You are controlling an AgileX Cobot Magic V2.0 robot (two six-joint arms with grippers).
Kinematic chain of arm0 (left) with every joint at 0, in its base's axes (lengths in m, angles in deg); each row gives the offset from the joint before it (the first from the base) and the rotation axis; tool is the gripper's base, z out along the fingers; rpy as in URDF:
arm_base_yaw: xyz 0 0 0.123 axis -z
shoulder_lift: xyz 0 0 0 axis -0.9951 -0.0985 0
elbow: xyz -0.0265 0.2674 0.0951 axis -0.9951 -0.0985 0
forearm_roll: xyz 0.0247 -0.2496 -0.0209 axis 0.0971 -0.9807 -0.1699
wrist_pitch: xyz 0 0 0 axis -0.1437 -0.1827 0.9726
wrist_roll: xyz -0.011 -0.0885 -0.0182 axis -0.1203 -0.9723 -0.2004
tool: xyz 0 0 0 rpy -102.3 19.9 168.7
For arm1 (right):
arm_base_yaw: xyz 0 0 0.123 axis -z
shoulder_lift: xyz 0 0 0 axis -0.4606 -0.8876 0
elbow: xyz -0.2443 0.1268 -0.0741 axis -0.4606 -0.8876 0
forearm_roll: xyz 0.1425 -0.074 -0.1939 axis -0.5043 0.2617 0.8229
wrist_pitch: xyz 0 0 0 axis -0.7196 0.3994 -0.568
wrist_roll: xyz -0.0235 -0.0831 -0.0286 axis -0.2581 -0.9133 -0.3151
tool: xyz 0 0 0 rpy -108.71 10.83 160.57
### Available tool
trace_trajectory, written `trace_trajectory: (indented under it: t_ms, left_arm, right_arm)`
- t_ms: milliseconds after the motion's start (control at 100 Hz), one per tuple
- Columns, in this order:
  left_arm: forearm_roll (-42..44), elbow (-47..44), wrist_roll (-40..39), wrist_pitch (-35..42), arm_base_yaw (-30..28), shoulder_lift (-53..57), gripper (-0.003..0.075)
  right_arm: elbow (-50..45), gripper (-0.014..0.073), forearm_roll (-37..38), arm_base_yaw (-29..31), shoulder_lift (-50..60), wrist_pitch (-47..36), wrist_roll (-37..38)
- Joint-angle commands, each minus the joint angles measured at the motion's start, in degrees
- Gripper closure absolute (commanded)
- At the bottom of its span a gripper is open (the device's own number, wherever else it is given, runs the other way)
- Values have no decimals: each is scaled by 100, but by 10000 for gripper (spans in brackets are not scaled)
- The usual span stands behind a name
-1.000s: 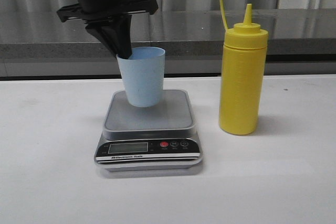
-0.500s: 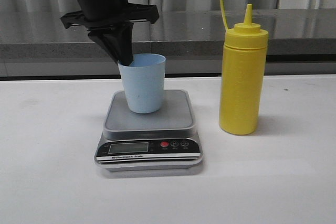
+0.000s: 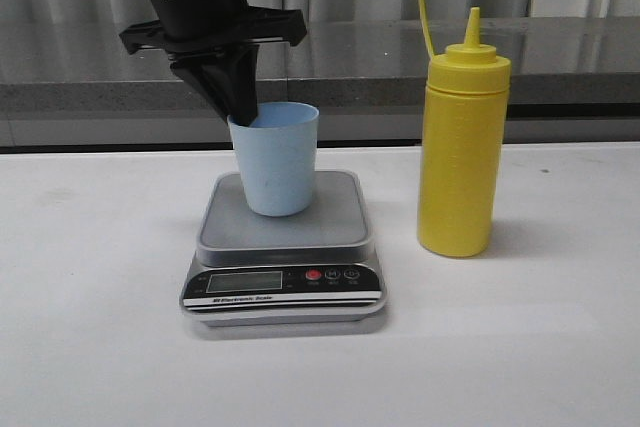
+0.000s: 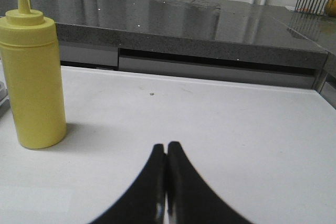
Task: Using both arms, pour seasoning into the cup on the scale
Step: 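Lower the blue cup onto the scale platform with the left gripper, then open the left gripper and raise it away from the cup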
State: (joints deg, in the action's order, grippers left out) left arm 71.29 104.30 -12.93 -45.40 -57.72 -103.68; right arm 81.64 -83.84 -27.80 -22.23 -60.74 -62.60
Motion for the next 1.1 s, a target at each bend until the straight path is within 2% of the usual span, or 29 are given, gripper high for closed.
trace_trajectory:
  t_ms: [0, 120, 170, 240, 520, 730, 890, 1090]
  left_arm:
    - [-99, 167, 5, 149, 49, 312, 541]
    - [-99, 167, 5, 112, 49, 312, 315]
    - [-99, 167, 5, 105, 49, 312, 252]
    - [-99, 167, 5, 90, 49, 312, 212]
    - [-71, 167, 19, 123, 49, 566, 213]
    - [343, -52, 19, 444, 2, 1126, 213]
    - [398, -624, 19, 998, -208, 1770, 213]
    - [398, -1741, 19, 1685, -735, 2701, 214]
  right_arm:
    - [-2, 714, 44, 30, 91, -479, -74]
    - [-2, 714, 44, 30, 91, -479, -74]
    - [-2, 714, 44, 30, 91, -479, -74]
    - [-2, 714, 44, 30, 91, -479, -74]
    - [-2, 714, 44, 30, 91, -479, -74]
    - [-2, 714, 44, 30, 91, -479, -74]
    - [-2, 714, 44, 30, 91, -479, -74]
    - [-2, 714, 44, 30, 91, -479, -74]
